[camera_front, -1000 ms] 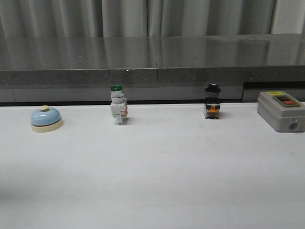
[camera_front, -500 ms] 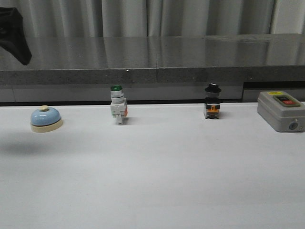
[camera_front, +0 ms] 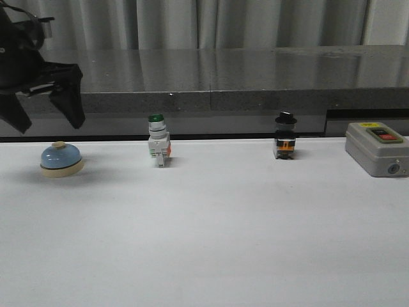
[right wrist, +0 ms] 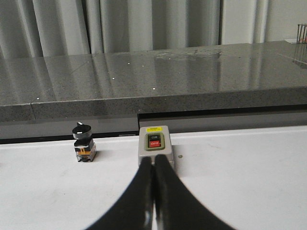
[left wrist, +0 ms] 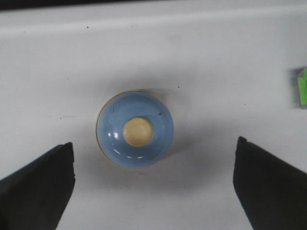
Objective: Place and press bell with both arms
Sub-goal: 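Lower the left gripper over the blue bell and grasp its sides, then lift the blue bell with the left gripper and carry it toward the table centre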
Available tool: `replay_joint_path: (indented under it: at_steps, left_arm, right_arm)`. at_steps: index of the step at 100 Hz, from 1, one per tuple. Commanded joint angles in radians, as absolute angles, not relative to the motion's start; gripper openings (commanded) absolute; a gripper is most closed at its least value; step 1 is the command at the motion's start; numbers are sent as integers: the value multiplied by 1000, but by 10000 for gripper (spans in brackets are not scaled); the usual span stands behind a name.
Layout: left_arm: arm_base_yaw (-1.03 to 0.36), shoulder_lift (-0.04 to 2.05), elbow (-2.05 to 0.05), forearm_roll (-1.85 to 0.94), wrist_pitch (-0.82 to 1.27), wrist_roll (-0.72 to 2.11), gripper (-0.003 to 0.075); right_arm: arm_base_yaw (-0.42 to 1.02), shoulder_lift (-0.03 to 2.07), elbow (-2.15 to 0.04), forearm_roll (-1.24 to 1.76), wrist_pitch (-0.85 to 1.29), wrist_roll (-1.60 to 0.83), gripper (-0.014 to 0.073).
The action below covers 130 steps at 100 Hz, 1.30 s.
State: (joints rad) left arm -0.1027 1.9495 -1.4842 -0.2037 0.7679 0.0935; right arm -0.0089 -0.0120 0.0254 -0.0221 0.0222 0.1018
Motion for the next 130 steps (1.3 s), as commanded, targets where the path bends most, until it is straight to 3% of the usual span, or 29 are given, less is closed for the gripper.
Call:
replay_joint_path:
  at_steps: [1,46,68,86,109,130]
  left_arm:
    - [-108,1925,-1526,-207,746,92,627]
    - [-108,2010,-1526,-207,661,92,621]
    - [-108,2040,-1526,-207,649,92,535]
    - [-108,2049,-1526,-207,653,92,523]
    - [-108,2049,-1526,-207,659,92,365]
    - [-108,2019,-1526,-207,663,92,364]
  right_arm:
    - [-14,-30,12,-27,-64,100,-60]
    - [-14,-30,12,-27,-64,100,-60]
    - [-14,-30,12,-27,-64,100,-60]
    - [-14,-30,12,-27,-64,100,-60]
    - [-14,-30,12,-27,-64,100,-60]
    - [-14,-30,12,-27,-64,100,-60]
